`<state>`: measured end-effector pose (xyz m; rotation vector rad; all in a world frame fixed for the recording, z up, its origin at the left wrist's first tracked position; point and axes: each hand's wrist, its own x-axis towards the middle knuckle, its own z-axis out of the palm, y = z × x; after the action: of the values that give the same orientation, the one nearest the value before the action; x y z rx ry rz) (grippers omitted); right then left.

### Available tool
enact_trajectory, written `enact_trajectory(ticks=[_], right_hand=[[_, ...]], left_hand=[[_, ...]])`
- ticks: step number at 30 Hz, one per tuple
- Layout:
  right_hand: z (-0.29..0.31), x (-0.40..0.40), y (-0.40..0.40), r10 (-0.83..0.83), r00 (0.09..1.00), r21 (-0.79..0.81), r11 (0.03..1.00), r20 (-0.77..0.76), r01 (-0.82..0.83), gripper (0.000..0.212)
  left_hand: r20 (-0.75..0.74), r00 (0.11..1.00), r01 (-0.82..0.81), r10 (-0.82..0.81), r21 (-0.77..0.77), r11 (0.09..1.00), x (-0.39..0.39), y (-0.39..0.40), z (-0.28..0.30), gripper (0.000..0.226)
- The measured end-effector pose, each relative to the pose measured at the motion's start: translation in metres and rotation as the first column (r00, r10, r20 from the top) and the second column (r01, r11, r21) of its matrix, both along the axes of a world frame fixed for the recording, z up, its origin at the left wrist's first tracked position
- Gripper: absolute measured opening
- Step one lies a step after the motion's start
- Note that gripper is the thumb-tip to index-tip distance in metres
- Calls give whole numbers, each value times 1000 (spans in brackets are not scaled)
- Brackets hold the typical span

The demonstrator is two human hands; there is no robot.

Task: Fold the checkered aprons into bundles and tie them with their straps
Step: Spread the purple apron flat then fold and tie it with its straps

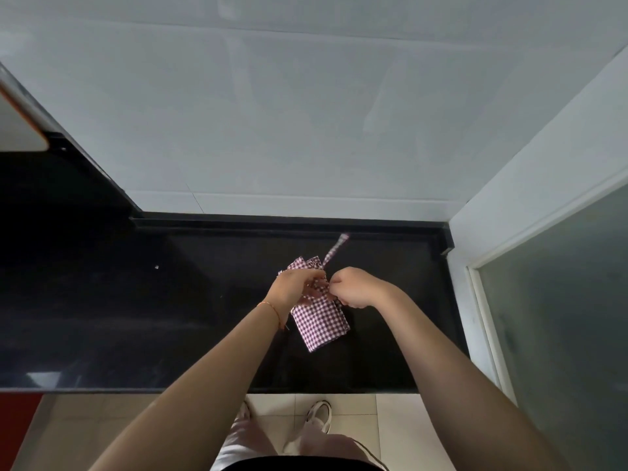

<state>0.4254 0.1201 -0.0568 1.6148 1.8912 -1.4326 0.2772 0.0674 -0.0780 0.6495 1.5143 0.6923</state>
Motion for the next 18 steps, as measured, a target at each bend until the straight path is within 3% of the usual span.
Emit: enact_trajectory(ticks=[3, 6, 9, 13, 15, 18], right_hand=[[6, 2, 1, 45, 999, 51, 998, -22, -44, 24], [14, -1, 0, 87, 993, 176, 982, -77, -72, 29], [18, -8, -1, 88, 988, 201, 978, -124, -62, 31], [8, -2, -2, -33, 980, 276, 957, -196, 88, 20], [0, 3, -4, 21, 987, 286, 958, -156, 25, 16], [-7, 6, -6, 63, 994, 241, 970, -95, -38, 13]], left_hand=[[-93, 985, 152, -144, 79, 985, 2, -7, 0, 41], [-279, 908, 359, -314, 130, 924, 8, -10, -8, 28], [-358, 890, 344, -282, 120, 931, 13, -8, -15, 16], [-391, 877, 343, -277, 107, 933, 7, -10, -18, 28], [-398, 871, 346, -288, 81, 935, 2, -11, -20, 38], [-356, 893, 324, -276, 82, 942, 4, -11, -12, 76]])
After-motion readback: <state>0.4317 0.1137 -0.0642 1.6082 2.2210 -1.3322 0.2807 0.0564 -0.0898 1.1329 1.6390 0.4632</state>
